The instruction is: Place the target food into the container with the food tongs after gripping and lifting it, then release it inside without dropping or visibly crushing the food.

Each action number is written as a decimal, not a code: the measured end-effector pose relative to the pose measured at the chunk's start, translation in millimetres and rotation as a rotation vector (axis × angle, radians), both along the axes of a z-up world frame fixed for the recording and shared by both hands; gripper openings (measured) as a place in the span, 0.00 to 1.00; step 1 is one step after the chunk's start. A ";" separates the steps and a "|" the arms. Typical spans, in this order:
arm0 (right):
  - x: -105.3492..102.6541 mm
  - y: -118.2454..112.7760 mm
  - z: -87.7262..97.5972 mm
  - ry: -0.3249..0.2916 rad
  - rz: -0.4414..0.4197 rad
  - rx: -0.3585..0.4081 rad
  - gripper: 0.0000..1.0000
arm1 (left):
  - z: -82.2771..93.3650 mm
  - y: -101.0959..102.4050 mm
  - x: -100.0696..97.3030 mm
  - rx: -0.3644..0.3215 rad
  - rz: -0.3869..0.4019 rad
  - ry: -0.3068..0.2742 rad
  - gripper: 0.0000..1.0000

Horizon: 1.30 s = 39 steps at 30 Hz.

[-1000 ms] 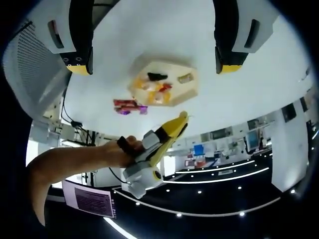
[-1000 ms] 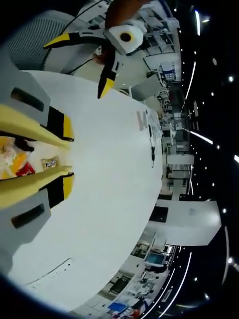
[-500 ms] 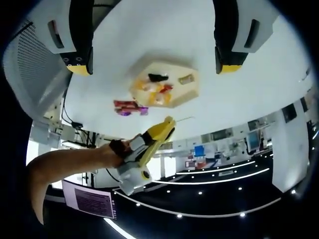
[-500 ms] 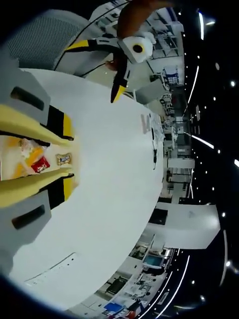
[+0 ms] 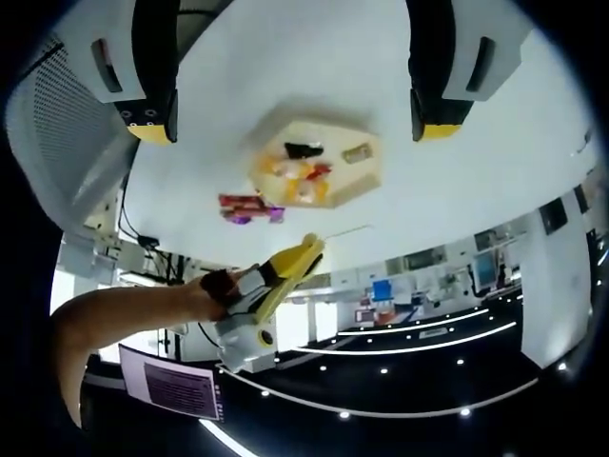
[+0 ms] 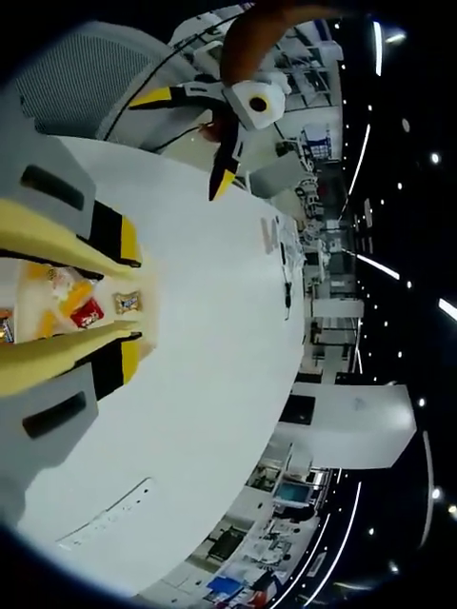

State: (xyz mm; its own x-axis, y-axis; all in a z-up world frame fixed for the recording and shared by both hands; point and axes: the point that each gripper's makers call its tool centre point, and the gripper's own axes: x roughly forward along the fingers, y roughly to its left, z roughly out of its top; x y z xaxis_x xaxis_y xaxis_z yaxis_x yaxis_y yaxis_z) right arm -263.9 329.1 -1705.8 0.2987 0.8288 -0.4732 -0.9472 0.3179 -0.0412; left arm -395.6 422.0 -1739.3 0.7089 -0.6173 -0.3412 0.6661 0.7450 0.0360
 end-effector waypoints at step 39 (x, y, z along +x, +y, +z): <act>-1.0 -145.3 -3.3 -0.020 -0.109 -0.087 0.28 | -5.0 -4.1 -2.8 0.000 -0.023 0.022 0.99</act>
State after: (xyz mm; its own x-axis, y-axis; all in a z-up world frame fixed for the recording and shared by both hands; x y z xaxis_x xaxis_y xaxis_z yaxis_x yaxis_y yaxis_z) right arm -265.0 183.9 -1709.1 0.3952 0.7472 -0.5344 -0.9059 0.4135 -0.0918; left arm -398.4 417.8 -1744.3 0.6872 -0.6332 -0.3562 0.6834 0.7297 0.0214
